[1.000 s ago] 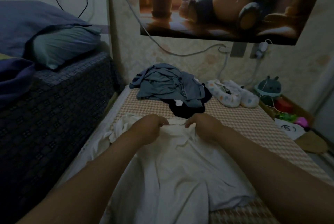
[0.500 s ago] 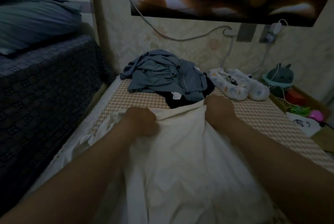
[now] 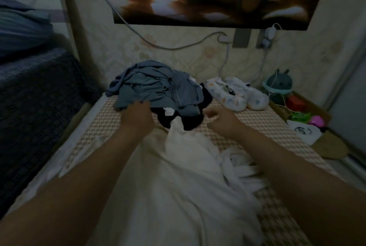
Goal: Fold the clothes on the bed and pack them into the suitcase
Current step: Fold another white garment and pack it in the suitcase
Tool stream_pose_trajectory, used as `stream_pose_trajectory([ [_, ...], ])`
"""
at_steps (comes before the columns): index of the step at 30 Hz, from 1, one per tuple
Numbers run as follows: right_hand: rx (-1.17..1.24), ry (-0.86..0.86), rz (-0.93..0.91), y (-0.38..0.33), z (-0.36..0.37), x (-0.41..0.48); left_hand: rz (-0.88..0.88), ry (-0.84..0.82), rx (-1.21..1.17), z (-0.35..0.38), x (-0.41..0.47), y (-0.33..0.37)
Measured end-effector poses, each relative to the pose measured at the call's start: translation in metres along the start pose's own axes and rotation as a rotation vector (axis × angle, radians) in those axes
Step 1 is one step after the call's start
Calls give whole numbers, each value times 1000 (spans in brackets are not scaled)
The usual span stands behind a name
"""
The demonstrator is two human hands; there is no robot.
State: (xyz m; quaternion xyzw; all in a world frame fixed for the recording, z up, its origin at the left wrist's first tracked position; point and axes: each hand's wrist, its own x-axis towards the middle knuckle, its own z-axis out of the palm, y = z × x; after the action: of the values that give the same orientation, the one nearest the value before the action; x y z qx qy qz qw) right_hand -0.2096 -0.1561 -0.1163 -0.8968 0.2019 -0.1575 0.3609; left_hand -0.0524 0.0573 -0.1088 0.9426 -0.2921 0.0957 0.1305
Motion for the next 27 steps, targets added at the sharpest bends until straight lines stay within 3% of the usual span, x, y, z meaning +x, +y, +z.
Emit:
stream_pose_trajectory([
  [4,-237,-456,187,30,-14,-33,211,-317,-69,30,-10,54],
  [7,-195,-497,128,36,-27,-45,112,-412,-131,49,-21,69],
  [12,63,-309,141,46,-42,-51,-12,-249,-232,68,-15,62],
  [14,-259,-215,141,63,-55,-47,-48,-150,-389,58,-8,77],
  [17,-766,69,182,85,-78,-46,54,43,-489,33,5,117],
  [19,-900,170,250,92,-87,-46,135,12,-508,30,15,142],
  [23,-1085,120,292,84,-78,-46,239,-204,-509,49,17,162],
  [27,-687,27,92,99,-45,-38,246,-255,-136,71,-1,142],
])
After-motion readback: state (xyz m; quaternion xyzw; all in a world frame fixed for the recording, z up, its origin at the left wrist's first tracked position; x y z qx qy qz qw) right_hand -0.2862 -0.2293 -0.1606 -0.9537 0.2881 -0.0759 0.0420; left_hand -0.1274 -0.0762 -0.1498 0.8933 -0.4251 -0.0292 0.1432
